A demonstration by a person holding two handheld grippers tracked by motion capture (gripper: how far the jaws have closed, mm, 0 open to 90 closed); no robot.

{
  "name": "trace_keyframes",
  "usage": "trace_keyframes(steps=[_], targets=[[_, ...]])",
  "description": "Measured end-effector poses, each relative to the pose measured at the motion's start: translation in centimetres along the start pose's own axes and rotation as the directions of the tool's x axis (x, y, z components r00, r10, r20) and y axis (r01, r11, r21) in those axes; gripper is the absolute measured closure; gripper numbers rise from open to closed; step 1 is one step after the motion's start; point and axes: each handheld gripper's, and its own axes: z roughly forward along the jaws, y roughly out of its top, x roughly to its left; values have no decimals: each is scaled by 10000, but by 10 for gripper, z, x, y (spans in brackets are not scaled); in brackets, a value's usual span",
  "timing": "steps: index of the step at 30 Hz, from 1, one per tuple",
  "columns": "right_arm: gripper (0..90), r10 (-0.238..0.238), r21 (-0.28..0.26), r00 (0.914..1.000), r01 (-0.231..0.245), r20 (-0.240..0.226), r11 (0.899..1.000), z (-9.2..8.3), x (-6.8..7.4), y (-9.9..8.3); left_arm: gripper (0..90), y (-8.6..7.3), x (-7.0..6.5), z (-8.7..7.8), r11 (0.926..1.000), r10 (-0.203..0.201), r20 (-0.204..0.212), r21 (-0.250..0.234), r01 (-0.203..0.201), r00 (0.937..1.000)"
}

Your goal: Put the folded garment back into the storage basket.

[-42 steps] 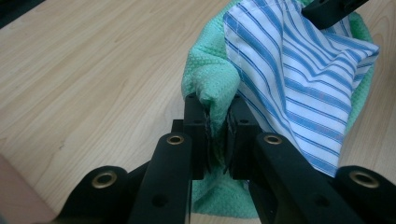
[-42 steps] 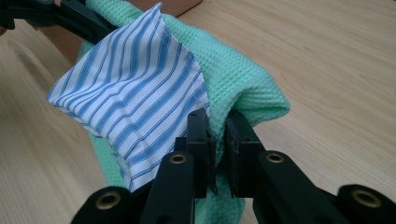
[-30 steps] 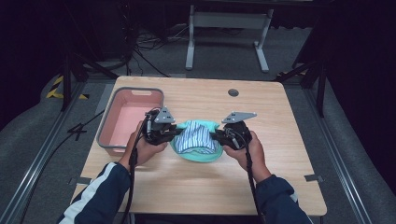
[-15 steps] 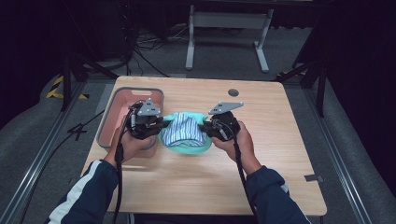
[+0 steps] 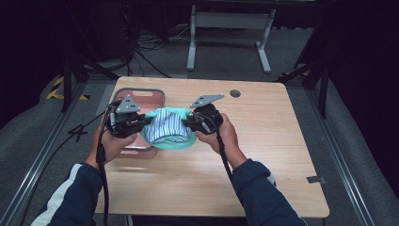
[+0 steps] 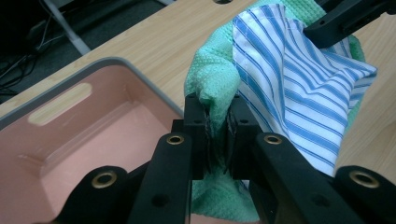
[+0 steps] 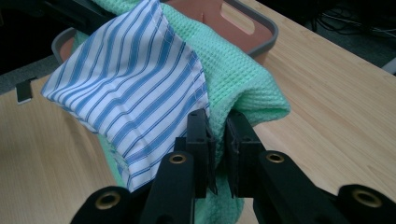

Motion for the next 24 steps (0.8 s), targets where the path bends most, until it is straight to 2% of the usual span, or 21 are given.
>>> trace_keyframes(steps=[7,15,24], targets=[[810,-76,-33,9997,75,-220,10000,16,6,14,814,-8,14,-8,9995,-307,-257,48,308,9992],[810,-156,16,9988,157,-472,9999,38,14,26,814,-20,30,-15,9975,-703,-655,72,709,9954],[810,-288,28,9976,290,-624,9996,55,22,36,814,-27,42,-22,9956,-923,-944,63,933,9912]])
